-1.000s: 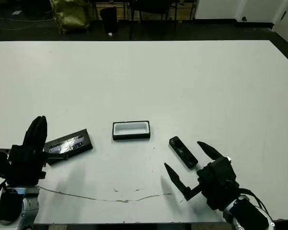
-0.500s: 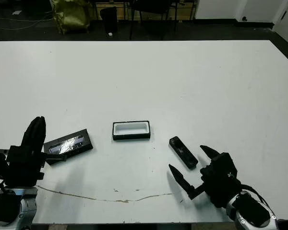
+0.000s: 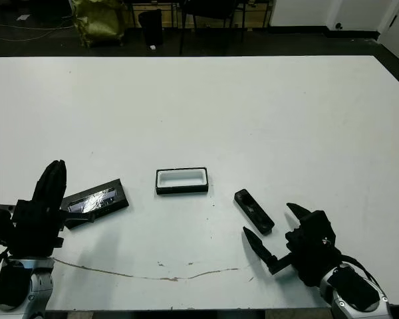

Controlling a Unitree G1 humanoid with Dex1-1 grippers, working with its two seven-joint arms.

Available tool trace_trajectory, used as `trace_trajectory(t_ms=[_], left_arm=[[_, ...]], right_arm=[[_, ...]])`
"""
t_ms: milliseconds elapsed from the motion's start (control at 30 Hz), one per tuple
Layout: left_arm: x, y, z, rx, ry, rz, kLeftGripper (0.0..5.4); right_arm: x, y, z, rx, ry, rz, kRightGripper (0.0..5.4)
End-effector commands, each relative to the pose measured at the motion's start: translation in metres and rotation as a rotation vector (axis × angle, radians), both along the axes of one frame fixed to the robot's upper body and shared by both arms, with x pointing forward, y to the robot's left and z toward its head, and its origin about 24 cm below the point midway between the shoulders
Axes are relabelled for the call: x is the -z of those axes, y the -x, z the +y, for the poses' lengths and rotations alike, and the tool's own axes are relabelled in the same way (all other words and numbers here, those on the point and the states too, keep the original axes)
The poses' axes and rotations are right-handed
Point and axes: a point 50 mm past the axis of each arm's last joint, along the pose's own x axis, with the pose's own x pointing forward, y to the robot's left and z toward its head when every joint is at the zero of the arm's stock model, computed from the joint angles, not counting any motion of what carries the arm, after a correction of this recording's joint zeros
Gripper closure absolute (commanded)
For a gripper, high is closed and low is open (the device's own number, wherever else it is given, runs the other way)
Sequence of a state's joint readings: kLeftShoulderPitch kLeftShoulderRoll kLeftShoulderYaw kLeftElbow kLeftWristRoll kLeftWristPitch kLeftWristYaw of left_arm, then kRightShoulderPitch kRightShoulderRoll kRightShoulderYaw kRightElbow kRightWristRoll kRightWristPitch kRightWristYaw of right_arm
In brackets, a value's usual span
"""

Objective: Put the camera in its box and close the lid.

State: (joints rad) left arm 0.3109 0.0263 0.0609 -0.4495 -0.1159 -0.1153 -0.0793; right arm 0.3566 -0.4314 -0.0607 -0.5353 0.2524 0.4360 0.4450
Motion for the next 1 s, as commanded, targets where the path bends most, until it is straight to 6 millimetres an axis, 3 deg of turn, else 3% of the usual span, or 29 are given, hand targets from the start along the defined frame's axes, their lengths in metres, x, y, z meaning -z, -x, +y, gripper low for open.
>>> trace_trajectory(t_ms=[33, 700, 800, 1000], left_arm=[[0.003, 0.001, 0.0, -0.008, -0.021, 0.029, 5.4], [0.004, 0.003, 0.002, 0.001, -0.024, 0.031, 5.4], [0.003, 0.004, 0.002, -0.005, -0.02, 0.031, 5.4], [0.002, 0.005, 0.003, -0.009, -0.021, 0.032, 5.4]], right_arm=[[0.004, -0.001, -0.004, -0.013, 0.04, 0.026, 0.01], [0.016, -0.002, -0.003, -0.045, 0.041, 0.065, 0.07], [0.02, -0.001, -0.003, -0.037, 0.044, 0.088, 0.46], [0.022, 0.002, 0.0, -0.04, 0.079, 0.115, 1.79]])
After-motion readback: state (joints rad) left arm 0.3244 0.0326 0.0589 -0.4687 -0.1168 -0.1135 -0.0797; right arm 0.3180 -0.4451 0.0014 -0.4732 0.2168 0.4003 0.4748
